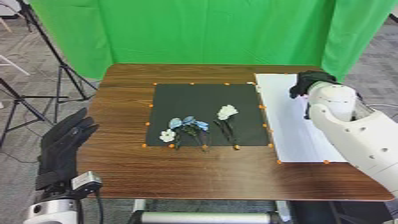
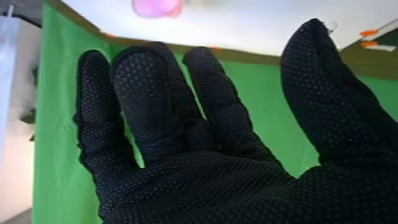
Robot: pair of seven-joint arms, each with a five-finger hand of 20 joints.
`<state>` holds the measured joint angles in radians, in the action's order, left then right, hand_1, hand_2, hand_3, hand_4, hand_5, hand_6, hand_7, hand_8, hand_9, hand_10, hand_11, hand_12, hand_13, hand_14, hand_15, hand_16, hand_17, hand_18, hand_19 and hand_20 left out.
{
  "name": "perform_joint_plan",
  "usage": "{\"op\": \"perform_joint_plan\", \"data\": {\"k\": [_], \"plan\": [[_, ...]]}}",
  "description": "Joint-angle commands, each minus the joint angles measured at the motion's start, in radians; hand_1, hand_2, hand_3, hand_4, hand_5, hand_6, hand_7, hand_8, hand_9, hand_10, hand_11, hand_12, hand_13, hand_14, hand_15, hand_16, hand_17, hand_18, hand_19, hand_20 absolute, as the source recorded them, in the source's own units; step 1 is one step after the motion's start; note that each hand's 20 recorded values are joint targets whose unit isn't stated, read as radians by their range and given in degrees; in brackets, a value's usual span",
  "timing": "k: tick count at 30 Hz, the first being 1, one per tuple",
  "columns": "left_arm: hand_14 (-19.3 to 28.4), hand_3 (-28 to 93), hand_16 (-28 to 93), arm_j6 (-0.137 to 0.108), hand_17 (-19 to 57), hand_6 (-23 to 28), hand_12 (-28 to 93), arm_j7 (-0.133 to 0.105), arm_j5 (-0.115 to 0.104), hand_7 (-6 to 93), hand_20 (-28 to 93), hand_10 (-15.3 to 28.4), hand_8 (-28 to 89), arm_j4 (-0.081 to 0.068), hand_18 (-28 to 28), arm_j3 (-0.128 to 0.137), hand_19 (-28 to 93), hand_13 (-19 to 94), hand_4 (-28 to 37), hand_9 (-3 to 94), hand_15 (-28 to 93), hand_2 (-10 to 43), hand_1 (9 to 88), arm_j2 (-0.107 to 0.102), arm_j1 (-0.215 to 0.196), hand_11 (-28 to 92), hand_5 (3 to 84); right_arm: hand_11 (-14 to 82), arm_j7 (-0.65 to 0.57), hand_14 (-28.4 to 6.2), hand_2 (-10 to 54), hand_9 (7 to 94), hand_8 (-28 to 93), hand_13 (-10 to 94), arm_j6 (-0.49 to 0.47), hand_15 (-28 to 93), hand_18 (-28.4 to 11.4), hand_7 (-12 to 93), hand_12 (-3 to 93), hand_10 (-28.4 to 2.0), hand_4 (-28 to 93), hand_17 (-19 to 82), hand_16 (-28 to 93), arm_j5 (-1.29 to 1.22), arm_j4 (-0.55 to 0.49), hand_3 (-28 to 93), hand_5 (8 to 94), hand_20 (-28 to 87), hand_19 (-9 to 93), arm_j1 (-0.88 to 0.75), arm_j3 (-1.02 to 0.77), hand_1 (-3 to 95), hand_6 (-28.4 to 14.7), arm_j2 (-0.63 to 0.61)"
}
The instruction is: Arrange flowers
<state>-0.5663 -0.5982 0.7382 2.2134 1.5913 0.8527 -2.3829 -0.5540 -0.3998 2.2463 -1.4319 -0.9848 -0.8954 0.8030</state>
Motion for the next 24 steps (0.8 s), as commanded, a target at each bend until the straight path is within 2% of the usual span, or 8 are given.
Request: {"op": "perform_joint_plan", "data": {"k": [1, 6, 8, 9, 16, 18, 20, 24], "plan": [[26.1, 83, -17, 0.011, -10.5, 10.4, 6, 0.003, 0.001, 16.9, 4, 19.3, -11, 0.005, 20.7, 0.009, 57, 23, -18.9, 33.2, 64, 4.1, 27.0, 0.004, -0.01, 38, 39.2, 17.8, -0.03, -13.2, -1.4, 47.4, -11, 58, -0.03, 82, -23.0, 16, 15.9, -21.2, -25, 20, 15, 0.011, 0.037, 86, 45.7, 10, 80, -0.009, -0.022, 24.1, -8.6, 0.007], [26.2, 83, -17, 0.007, -10.5, 10.5, 6, 0.0, -0.006, 16.6, 3, 19.3, -11, 0.005, 20.8, 0.007, 57, 23, -18.9, 33.2, 64, 4.1, 27.1, 0.003, -0.011, 38, 39.2, 16.7, -0.022, -13.3, -1.5, 46.7, -11, 58, -0.067, 82, -23.0, 16, 15.8, -21.5, -25, 20, 15, 0.029, 0.045, 86, 45.8, 10, 80, -0.029, -0.053, 24.2, -8.5, 0.026], [26.2, 83, -17, 0.011, -10.5, 10.5, 6, 0.008, 0.003, 16.7, 3, 19.3, -11, 0.005, 20.8, 0.009, 57, 23, -18.9, 33.2, 64, 4.1, 27.1, 0.01, -0.011, 38, 39.2, 16.4, -0.022, -13.2, -1.5, 46.6, -11, 58, -0.067, 82, -22.9, 16, 15.7, -21.5, -25, 20, 15, 0.028, 0.05, 86, 45.8, 9, 80, -0.036, -0.056, 24.3, -8.5, 0.029], [26.1, 83, -17, 0.009, -10.5, 10.5, 6, 0.004, -0.003, 16.7, 3, 19.3, -11, 0.005, 20.8, 0.007, 57, 23, -18.9, 33.3, 64, 4.1, 27.1, 0.005, -0.011, 38, 39.3, 16.3, -0.023, -13.2, -1.5, 46.6, -11, 58, -0.074, 82, -23.0, 16, 15.7, -21.5, -25, 20, 15, 0.027, 0.051, 86, 45.8, 9, 80, -0.039, -0.06, 24.3, -8.5, 0.031], [26.2, 83, -17, 0.003, -10.5, 10.5, 6, -0.003, -0.011, 16.7, 3, 19.2, -11, 0.006, 20.8, 0.007, 57, 23, -19.0, 33.3, 64, 4.1, 27.2, -0.002, -0.011, 38, 39.4, 16.3, -0.02, -13.2, -1.6, 46.7, -11, 59, -0.098, 83, -23.0, 16, 15.6, -19.2, -25, 20, 15, 0.045, 0.073, 86, 46.4, 9, 80, -0.045, -0.075, 24.9, -8.3, 0.041], [26.2, 83, -17, 0.008, -10.5, 10.5, 6, 0.005, -0.002, 16.6, 3, 19.2, -11, 0.007, 20.8, 0.012, 57, 23, -19.0, 33.2, 64, 4.2, 27.2, 0.006, -0.016, 38, 39.3, 16.3, -0.02, -13.4, -1.6, 46.9, -11, 59, -0.104, 83, -23.0, 16, 15.5, -18.8, -25, 20, 15, 0.048, 0.076, 86, 46.6, 9, 80, -0.049, -0.08, 24.9, -8.4, 0.044], [26.2, 83, -17, 0.001, -10.5, 10.5, 6, -0.005, -0.011, 16.6, 3, 19.3, -11, 0.008, 20.8, 0.009, 57, 23, -19.0, 33.3, 64, 4.1, 27.2, -0.003, -0.018, 38, 39.4, 16.4, -0.023, -13.3, -1.7, 47.2, -11, 59, -0.103, 83, -23.0, 16, 15.5, -18.1, -25, 20, 15, 0.047, 0.074, 86, 47.0, 9, 80, -0.058, -0.086, 25.4, -8.4, 0.044], [26.2, 83, -17, 0.003, -10.5, 10.4, 6, 0.001, -0.007, 16.7, 3, 19.3, -11, 0.009, 20.8, 0.01, 57, 23, -18.9, 33.3, 64, 4.1, 27.2, 0.002, -0.02, 38, 39.3, 19.2, -0.038, -12.4, -1.9, 52.2, -11, 61, -0.078, 83, -22.4, 17, 15.6, -16.7, -26, 21, 15, 0.041, 0.071, 86, 49.3, 9, 80, -0.071, -0.079, 28.2, -7.7, 0.042]]}}
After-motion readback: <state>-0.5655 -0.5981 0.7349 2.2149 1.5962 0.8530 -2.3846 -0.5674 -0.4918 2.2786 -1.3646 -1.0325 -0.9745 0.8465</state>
